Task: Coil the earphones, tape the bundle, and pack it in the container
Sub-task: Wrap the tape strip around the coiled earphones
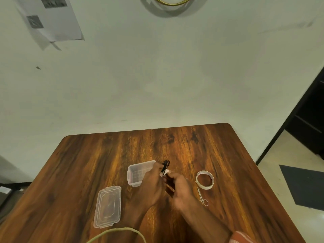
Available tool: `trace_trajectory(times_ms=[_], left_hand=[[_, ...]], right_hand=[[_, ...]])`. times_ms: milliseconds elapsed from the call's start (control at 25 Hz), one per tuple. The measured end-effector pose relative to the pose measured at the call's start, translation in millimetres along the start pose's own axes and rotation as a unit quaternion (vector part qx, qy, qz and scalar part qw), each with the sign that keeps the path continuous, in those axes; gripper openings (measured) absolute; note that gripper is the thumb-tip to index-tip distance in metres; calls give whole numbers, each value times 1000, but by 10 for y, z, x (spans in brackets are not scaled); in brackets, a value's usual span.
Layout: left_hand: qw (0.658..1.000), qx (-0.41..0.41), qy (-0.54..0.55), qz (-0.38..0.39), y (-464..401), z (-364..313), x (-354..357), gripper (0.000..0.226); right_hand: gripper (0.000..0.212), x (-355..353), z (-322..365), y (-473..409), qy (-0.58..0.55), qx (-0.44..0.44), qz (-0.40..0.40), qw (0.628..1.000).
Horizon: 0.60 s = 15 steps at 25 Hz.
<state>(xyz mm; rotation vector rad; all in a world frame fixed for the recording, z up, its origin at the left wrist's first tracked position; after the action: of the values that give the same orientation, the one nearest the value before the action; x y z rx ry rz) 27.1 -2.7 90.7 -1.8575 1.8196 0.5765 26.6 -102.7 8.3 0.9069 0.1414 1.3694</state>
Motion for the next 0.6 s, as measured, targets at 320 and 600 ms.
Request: trace_trajectory(times_ms=[320,600], left_hand=[[995,3,74,-64,-82,7,-293,43],[985,-29,160,-61,-149,1,-311,38]], right_hand=[[19,163,246,145,25,-53,39,998],[6,175,211,168,-34,-43,19,998]])
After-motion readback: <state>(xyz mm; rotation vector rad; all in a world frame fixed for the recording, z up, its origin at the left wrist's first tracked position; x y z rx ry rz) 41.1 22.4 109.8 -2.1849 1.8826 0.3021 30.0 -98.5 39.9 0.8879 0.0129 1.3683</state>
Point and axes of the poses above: each hand's wrist, its own y-axis away from the middle knuckle, its own x-axis out of the palm, z = x × y, the point moved 10 cm from there along -y, towards the middle knuckle, and after that the axes turned 3 degrees about -x, right-handed, at the moved point
